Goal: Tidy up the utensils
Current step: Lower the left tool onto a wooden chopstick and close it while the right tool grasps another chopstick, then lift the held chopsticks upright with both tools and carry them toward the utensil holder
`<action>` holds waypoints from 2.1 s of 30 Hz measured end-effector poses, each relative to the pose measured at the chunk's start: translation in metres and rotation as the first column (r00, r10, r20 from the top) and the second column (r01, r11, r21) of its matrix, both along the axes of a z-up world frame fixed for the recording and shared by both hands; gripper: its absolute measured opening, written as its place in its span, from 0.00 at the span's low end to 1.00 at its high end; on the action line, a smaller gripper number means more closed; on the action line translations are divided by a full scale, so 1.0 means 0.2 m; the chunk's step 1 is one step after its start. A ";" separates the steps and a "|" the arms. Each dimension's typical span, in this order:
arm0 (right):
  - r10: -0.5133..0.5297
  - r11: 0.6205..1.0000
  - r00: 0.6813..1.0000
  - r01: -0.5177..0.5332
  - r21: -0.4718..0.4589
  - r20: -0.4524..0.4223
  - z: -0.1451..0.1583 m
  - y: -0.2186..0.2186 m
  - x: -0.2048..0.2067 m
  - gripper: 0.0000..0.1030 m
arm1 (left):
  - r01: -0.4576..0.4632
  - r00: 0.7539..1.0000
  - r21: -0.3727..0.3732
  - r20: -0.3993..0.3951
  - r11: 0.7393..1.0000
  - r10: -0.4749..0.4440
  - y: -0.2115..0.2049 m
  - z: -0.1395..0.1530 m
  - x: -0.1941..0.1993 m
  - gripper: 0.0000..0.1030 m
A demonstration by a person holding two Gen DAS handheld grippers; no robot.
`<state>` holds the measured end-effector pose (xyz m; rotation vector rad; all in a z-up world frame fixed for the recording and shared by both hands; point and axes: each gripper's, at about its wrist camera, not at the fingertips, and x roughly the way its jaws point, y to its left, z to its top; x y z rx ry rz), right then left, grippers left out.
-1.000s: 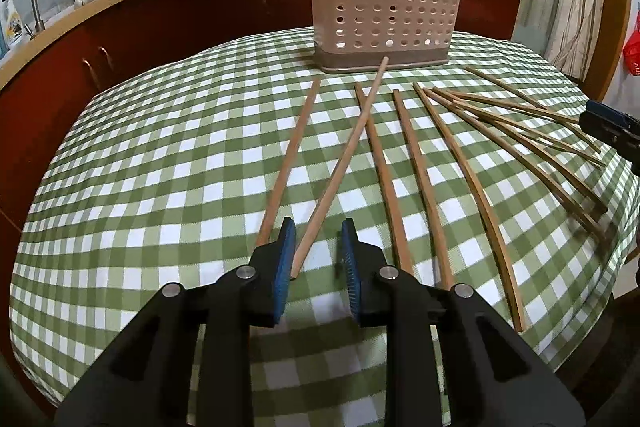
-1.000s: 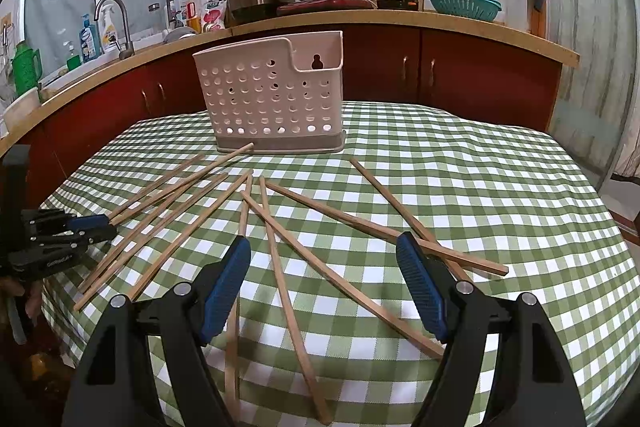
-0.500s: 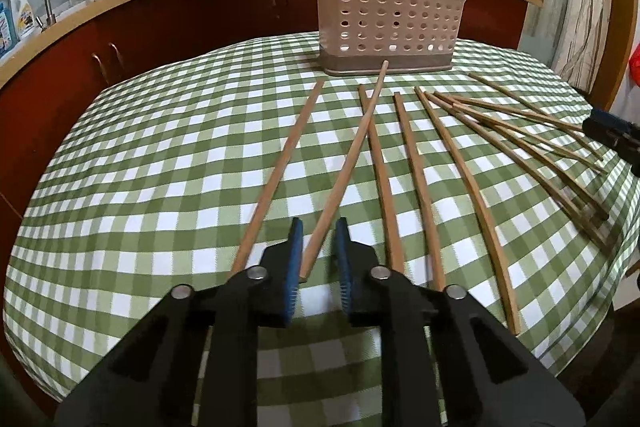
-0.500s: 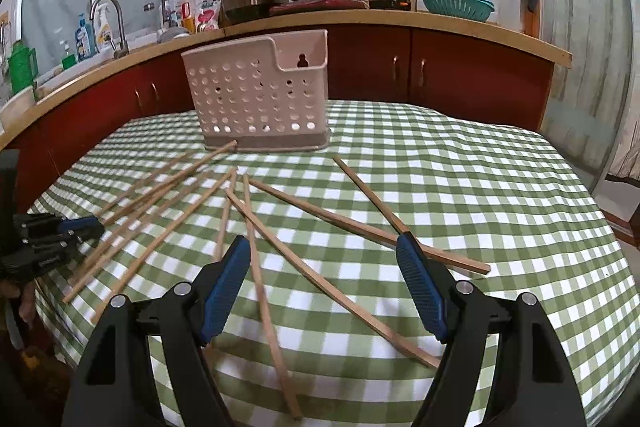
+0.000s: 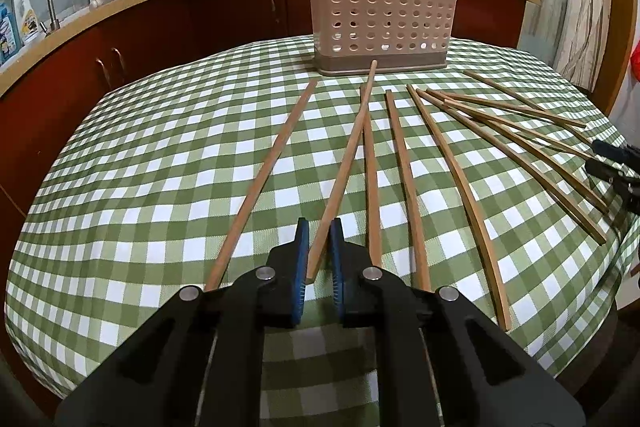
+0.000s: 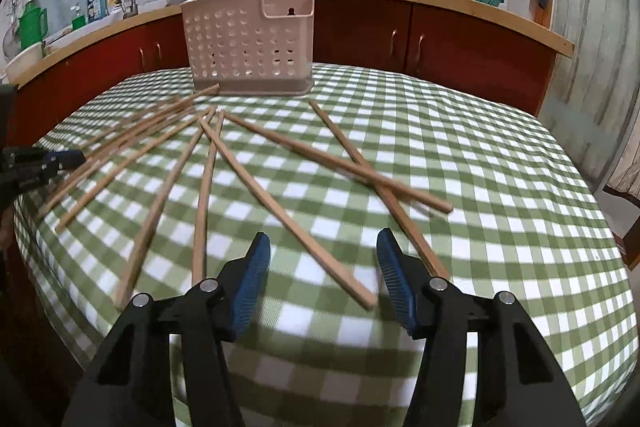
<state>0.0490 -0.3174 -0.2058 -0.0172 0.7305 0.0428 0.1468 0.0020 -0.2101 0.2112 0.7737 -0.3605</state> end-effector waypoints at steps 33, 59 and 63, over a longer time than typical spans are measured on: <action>0.030 0.992 0.981 -0.052 0.112 0.193 0.07 0.02 -0.19 0.06 | -0.063 0.987 -0.046 0.142 0.997 0.069 0.02 0.08 -0.19 0.07; 0.008 0.989 0.929 -0.062 0.135 0.371 0.52 0.10 -0.12 0.06 | -0.053 0.900 -0.124 0.424 0.991 0.101 0.02 0.54 -0.18 0.06; 0.004 0.988 0.924 -0.061 0.138 0.382 0.56 0.10 -0.07 0.06 | -0.046 0.887 -0.139 0.450 0.989 0.104 0.00 0.61 -0.11 0.06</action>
